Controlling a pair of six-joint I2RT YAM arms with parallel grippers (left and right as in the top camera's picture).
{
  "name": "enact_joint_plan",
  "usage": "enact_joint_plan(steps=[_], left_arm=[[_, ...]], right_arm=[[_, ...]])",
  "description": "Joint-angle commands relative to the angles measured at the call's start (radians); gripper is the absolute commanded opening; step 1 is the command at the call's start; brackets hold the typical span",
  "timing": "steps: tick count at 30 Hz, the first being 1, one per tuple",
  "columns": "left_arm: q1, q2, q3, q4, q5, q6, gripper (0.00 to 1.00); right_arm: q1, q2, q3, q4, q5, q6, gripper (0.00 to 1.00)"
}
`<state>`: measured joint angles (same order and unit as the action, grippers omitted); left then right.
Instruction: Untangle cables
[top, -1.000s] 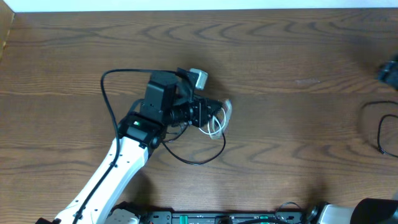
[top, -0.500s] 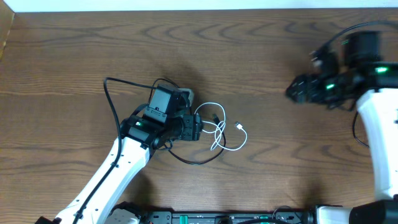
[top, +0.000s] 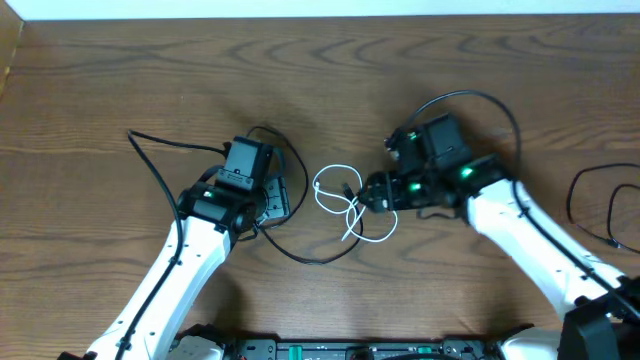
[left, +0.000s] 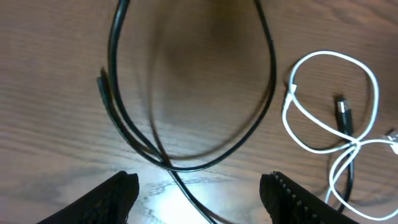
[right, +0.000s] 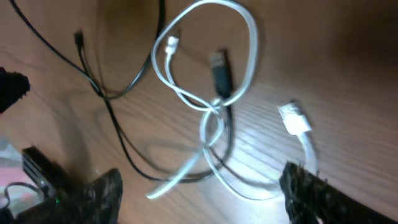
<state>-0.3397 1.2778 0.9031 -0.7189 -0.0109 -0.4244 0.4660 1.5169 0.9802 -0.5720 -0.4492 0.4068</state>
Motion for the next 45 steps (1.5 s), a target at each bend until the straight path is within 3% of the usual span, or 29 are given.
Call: enact_joint_plan(steps=[1, 7, 9, 11, 15, 19, 25, 30, 34, 38, 45], left_arm=[[0.004, 0.002, -0.003, -0.011, -0.027, -0.019, 0.68], [0.004, 0.002, -0.003, -0.014, -0.027, -0.019, 0.68], [0.004, 0.002, -0.003, -0.014, -0.027, -0.019, 0.69], [0.004, 0.002, -0.003, -0.014, -0.027, -0.019, 0.68], [0.004, 0.002, -0.003, -0.014, -0.027, -0.019, 0.68], [0.004, 0.002, -0.003, -0.014, -0.027, -0.019, 0.68], [0.004, 0.002, -0.003, -0.013, -0.027, -0.019, 0.68], [0.004, 0.002, -0.003, -0.013, -0.027, -0.019, 0.69], [0.004, 0.002, -0.003, -0.013, -0.027, -0.019, 0.68], [0.004, 0.002, -0.003, -0.006, -0.027, -0.019, 0.68], [0.004, 0.002, -0.003, 0.0, -0.023, -0.019, 0.7]], right_arm=[[0.061, 0.005, -0.051, 0.055, 0.045, 0.185, 0.73], [0.137, 0.026, -0.106, 0.119, 0.146, 0.312, 0.34], [0.145, 0.026, -0.105, 0.125, 0.181, 0.315, 0.1], [0.142, 0.026, -0.105, 0.156, 0.206, 0.314, 0.01], [0.079, 0.026, -0.079, 0.16, 0.241, 0.23, 0.01], [-0.064, 0.009, 0.046, 0.028, 0.241, 0.064, 0.01], [-0.351, -0.001, 0.425, -0.322, 0.241, -0.133, 0.01], [-0.616, -0.001, 0.68, -0.528, 0.352, -0.158, 0.01], [-0.803, 0.002, 0.706, -0.579, 0.513, -0.157, 0.01], [-0.895, 0.007, 0.706, -0.576, 0.517, -0.166, 0.01], [-0.91, 0.007, 0.706, -0.581, 0.487, -0.18, 0.01]])
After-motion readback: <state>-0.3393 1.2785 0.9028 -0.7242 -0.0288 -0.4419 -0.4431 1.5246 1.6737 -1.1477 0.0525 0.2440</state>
